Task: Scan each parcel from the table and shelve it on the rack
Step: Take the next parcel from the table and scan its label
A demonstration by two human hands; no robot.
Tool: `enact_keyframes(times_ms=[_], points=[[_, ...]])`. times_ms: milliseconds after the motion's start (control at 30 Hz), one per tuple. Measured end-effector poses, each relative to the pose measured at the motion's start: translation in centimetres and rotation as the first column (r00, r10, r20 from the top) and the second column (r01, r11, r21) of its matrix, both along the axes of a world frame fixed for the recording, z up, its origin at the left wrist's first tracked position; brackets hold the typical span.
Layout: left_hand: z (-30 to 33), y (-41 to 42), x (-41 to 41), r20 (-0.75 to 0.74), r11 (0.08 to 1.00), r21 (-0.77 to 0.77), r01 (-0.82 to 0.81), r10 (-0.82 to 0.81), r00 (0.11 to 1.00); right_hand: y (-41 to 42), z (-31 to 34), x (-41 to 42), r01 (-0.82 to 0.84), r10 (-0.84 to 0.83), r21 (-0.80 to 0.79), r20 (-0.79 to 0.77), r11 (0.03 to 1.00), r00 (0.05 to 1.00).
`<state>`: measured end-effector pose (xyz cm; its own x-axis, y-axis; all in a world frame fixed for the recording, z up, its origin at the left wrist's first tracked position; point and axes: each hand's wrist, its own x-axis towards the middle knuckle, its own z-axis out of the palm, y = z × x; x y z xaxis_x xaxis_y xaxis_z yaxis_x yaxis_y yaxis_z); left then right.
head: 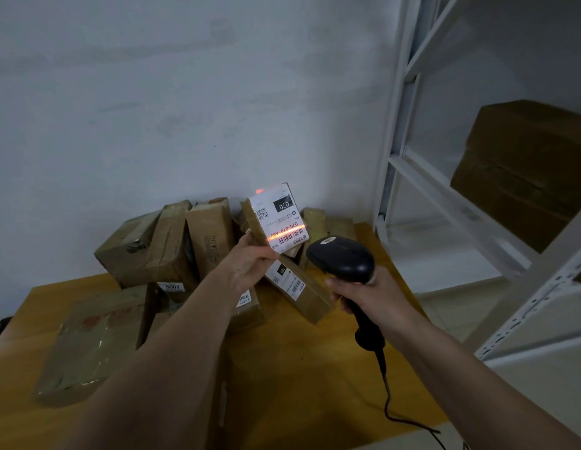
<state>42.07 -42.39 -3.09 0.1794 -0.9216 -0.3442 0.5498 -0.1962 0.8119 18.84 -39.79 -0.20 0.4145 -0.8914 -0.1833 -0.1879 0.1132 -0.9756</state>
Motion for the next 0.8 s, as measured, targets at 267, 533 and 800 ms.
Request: enact_keyframes(times_ms=[267, 533, 800], points=[[0.1, -0.2, 0.6, 0.007, 1.000, -0.001, -0.012, 0.012, 1.000, 0.2, 0.0, 0.1, 0.001, -0.001, -0.022, -0.023, 1.000, 1.000], [0.5, 0.0, 1.1, 0.001, 1.000, 0.011, -0.019, 0.019, 1.000, 0.7, 0.1, 0.4, 0.009, -0.010, -0.023, -0.016, 1.000, 1.000], [1.2, 0.3, 1.7, 0.274, 0.995, 0.093, 0.037, -0.061, 0.960, 1.3, 0.1, 0.7, 0.058, -0.058, 0.005, 0.039, 0.998, 0.998]])
